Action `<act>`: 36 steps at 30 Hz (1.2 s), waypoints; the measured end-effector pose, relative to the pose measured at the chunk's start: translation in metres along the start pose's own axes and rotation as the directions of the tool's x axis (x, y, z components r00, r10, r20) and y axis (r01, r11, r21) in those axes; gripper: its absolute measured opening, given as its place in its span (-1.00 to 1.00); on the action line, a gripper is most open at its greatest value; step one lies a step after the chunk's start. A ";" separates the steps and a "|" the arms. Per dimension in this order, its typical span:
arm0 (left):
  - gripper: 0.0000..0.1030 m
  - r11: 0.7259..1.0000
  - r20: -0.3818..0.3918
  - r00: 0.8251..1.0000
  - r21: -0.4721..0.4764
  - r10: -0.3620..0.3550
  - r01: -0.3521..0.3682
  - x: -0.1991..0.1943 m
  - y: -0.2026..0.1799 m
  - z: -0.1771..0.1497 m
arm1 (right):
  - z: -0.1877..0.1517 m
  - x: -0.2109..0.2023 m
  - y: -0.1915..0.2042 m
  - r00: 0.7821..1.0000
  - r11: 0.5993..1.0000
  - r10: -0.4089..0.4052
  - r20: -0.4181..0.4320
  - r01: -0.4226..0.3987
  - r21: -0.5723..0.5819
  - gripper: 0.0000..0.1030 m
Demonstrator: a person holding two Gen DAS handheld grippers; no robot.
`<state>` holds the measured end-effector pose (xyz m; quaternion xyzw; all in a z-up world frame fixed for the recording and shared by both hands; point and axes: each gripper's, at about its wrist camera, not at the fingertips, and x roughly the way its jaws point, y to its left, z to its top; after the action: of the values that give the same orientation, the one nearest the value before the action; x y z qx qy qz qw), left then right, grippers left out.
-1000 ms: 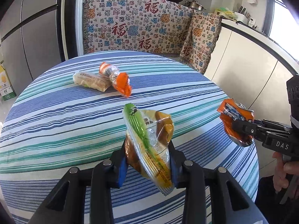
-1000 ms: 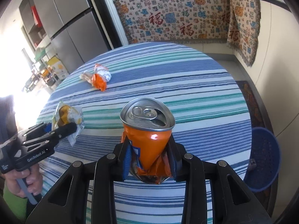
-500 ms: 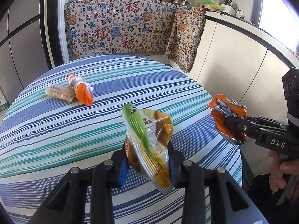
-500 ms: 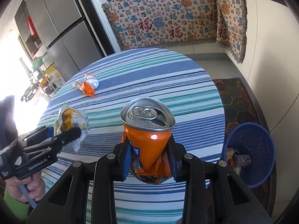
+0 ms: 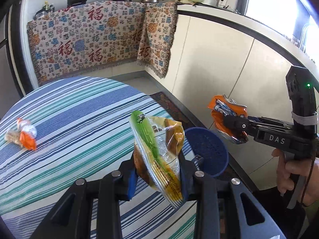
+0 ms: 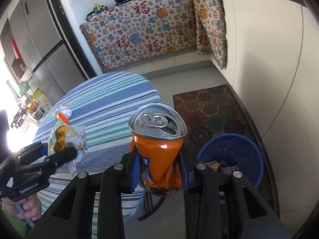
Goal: Collect trash
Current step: 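Carry both items over the blue wastebasket and open both tools to drop them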
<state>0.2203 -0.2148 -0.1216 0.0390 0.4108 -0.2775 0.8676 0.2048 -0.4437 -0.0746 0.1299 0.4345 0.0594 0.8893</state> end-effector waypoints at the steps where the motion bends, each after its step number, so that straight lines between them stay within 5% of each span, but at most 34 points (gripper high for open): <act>1: -0.34 1.000 -0.006 1.000 0.011 -0.018 0.018 0.009 -0.012 0.007 | 0.002 -0.001 -0.013 1.000 1.000 -0.014 -0.006 0.014 0.013 -0.34; 14: -0.34 0.985 -0.110 0.981 0.038 -0.162 0.167 0.126 -0.108 0.048 | 0.009 0.016 -0.135 0.992 0.981 -0.103 -0.069 0.113 0.160 -0.34; 28: -0.34 0.983 -0.200 0.967 0.057 -0.160 0.174 0.203 -0.139 0.041 | 0.003 0.050 -0.189 0.992 0.956 -0.073 -0.107 0.100 0.276 -0.33; 30: -0.31 0.983 -0.205 0.965 0.058 -0.161 0.176 0.209 -0.142 0.039 | 0.002 0.055 -0.193 0.993 0.950 -0.056 -0.106 0.085 0.300 -0.25; 33: -0.19 0.982 -0.233 0.958 0.048 -0.167 0.183 0.223 -0.143 0.038 | -0.003 0.058 -0.200 0.994 0.936 -0.024 -0.103 0.059 0.348 0.20; 36: 0.01 0.980 -0.228 0.958 0.046 -0.176 0.191 0.227 -0.147 0.040 | -0.002 0.055 -0.200 0.995 0.939 -0.036 -0.092 0.065 0.336 0.23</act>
<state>0.2876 -0.4525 -0.2386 0.0610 0.4975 -0.3645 0.7848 0.2356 -0.6233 -0.1738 0.2672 0.4788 -0.0336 0.8356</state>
